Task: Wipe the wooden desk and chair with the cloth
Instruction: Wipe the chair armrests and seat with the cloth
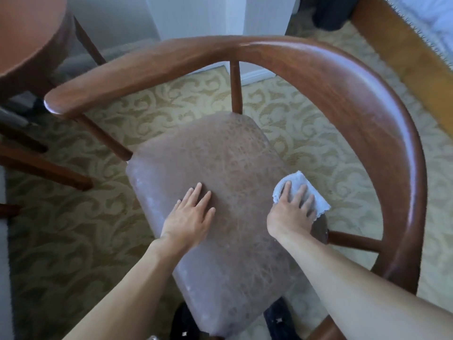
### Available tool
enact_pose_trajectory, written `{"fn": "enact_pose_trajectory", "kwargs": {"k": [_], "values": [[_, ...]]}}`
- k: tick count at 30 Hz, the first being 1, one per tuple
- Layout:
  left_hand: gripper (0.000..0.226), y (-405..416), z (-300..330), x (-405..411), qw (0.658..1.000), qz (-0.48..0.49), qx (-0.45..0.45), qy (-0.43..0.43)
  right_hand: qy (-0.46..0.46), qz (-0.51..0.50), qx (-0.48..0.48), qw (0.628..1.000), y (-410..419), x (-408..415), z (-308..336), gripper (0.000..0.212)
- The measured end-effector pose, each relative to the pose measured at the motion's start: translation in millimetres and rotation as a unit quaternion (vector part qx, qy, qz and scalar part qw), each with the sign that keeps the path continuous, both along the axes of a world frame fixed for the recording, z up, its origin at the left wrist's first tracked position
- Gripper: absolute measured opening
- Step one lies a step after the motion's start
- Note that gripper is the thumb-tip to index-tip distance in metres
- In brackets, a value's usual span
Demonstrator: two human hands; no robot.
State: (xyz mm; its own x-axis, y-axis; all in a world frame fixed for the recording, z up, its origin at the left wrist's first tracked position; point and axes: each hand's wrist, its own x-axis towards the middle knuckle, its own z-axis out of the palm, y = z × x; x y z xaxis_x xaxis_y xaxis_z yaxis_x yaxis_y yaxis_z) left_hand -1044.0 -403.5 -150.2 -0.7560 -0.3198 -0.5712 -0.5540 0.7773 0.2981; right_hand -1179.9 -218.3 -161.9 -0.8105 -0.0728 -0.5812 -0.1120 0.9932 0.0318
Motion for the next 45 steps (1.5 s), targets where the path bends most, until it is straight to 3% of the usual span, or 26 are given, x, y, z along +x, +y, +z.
{"fn": "enact_pose_trajectory", "kwargs": {"k": [6,8,11,15,17,23,33,38,43,45], "values": [[0.059,-4.2,-4.8,-11.2,0.999,-0.039,0.020,-0.026,0.065,-0.092,-0.043,0.993,-25.9,56.5,-15.3,0.079],[0.058,-9.6,-5.0,-10.1,0.997,-0.062,0.025,-0.022,0.103,-0.034,-0.099,0.989,-50.1,86.5,-17.9,0.075],[0.060,-14.2,-7.2,-7.4,0.985,-0.167,-0.040,0.000,0.096,0.071,-0.161,0.980,-85.7,121.3,-21.8,0.066],[0.064,-16.7,-2.3,-17.9,0.978,-0.196,-0.067,0.031,0.114,0.068,-0.147,0.980,-79.1,118.5,-25.9,0.066],[0.064,-15.1,0.4,-40.0,0.987,-0.155,-0.034,0.036,0.151,0.010,-0.124,0.981,-58.6,104.5,-30.0,0.072],[0.060,0.9,-11.4,-82.2,0.969,-0.242,-0.041,0.005,0.171,-0.185,-0.086,0.964,-25.3,69.5,-32.7,0.074],[0.059,-7.2,-4.6,-93.8,0.963,-0.266,-0.036,-0.035,0.154,-0.335,-0.047,0.929,-10.2,47.2,-20.1,0.071],[0.058,-7.7,0.6,-98.6,0.955,-0.294,-0.034,-0.014,0.125,-0.297,-0.032,0.946,-26.1,56.0,-18.6,0.078],[0.059,-21.7,0.4,-108.5,0.926,-0.376,-0.028,0.006,0.117,-0.180,-0.106,0.971,-90.4,67.7,-17.2,0.073],[0.060,-28.5,-2.6,-111.1,0.923,-0.384,-0.015,0.011,0.120,-0.176,-0.117,0.970,-105.1,68.4,-21.9,0.076]]}}
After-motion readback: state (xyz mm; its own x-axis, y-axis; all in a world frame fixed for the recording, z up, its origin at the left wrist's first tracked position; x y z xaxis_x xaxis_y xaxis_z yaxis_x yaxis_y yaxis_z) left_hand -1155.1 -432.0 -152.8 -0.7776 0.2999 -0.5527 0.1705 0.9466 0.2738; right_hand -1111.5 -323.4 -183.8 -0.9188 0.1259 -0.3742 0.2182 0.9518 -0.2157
